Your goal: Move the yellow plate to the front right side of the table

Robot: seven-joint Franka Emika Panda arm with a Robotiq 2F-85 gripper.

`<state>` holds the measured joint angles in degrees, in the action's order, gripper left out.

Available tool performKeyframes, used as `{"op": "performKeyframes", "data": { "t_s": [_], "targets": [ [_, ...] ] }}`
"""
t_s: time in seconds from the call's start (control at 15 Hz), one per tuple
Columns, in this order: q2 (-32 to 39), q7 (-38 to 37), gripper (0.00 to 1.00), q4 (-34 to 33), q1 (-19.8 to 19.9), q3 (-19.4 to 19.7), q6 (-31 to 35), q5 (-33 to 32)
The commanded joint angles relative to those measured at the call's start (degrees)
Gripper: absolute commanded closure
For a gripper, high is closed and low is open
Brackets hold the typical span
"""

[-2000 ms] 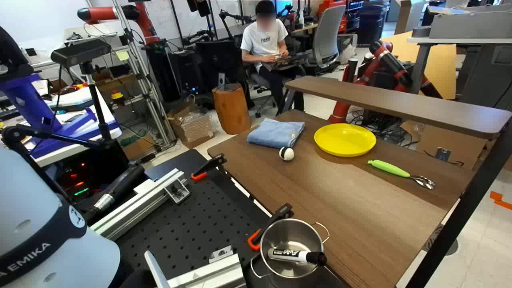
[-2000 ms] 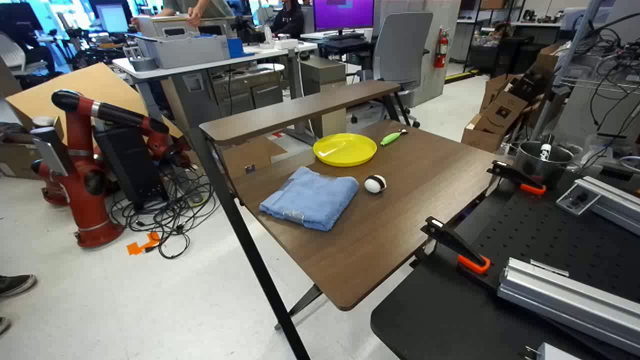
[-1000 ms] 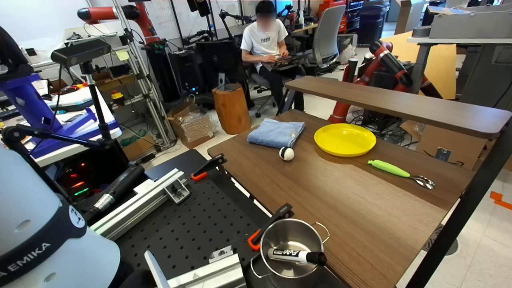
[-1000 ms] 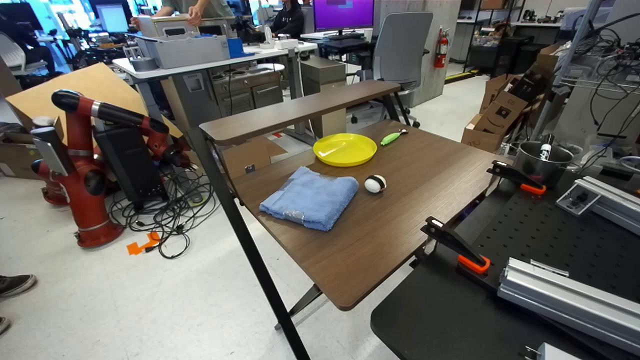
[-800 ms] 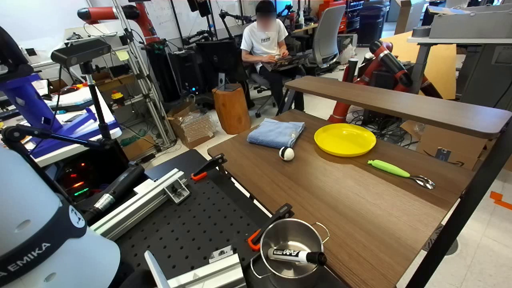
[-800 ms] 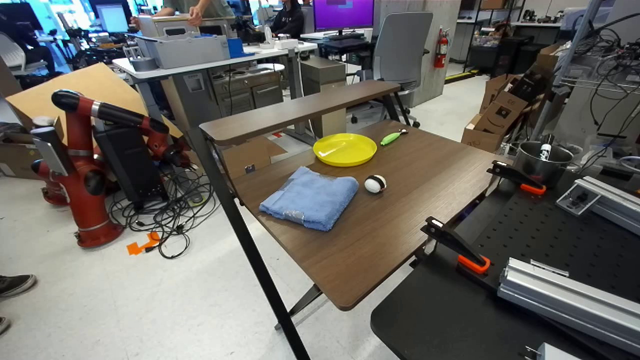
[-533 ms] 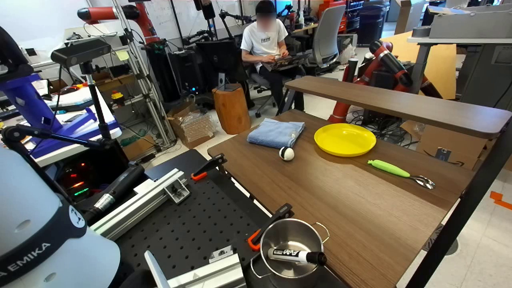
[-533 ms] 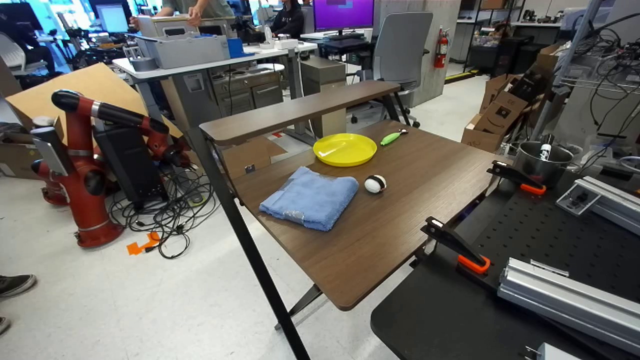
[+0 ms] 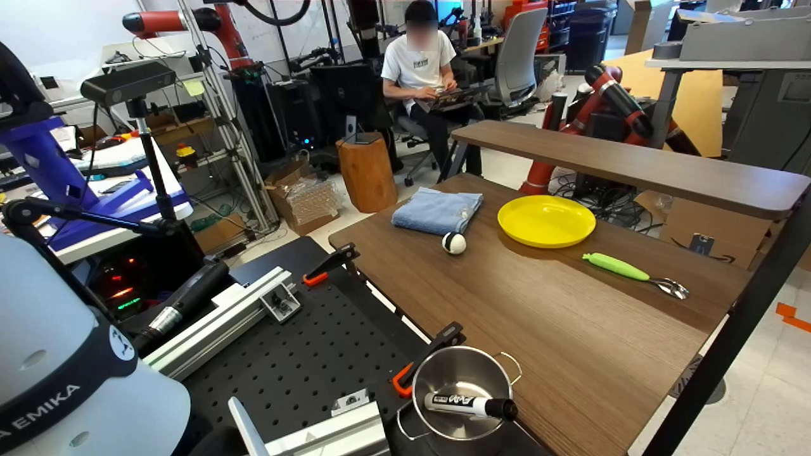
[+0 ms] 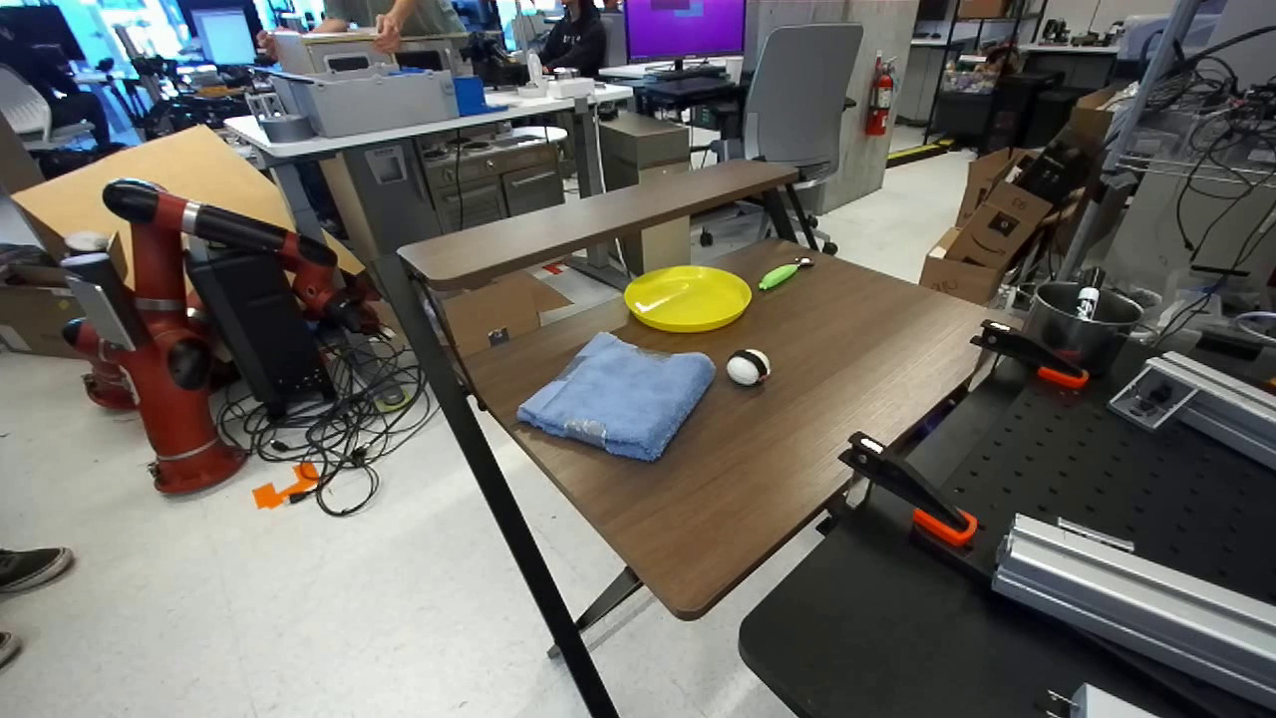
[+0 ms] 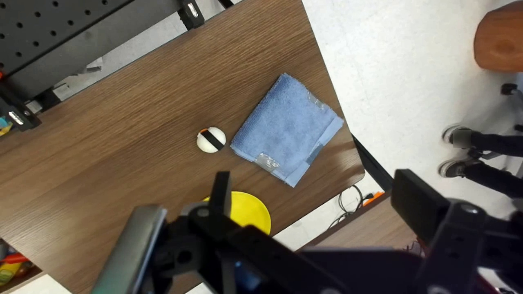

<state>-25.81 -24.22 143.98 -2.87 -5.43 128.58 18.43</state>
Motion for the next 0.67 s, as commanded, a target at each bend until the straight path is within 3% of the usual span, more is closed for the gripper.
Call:
{"op": "performKeyframes", "data": {
  "t_s": [0.0,0.6],
  "targets": [
    [4.90,-1.20,0.00,-2.63,1.74,1.06,2.29,1.41],
    [20.20,-3.34,0.00,-7.32,5.74,4.55,11.39,1.29]
  ]
}}
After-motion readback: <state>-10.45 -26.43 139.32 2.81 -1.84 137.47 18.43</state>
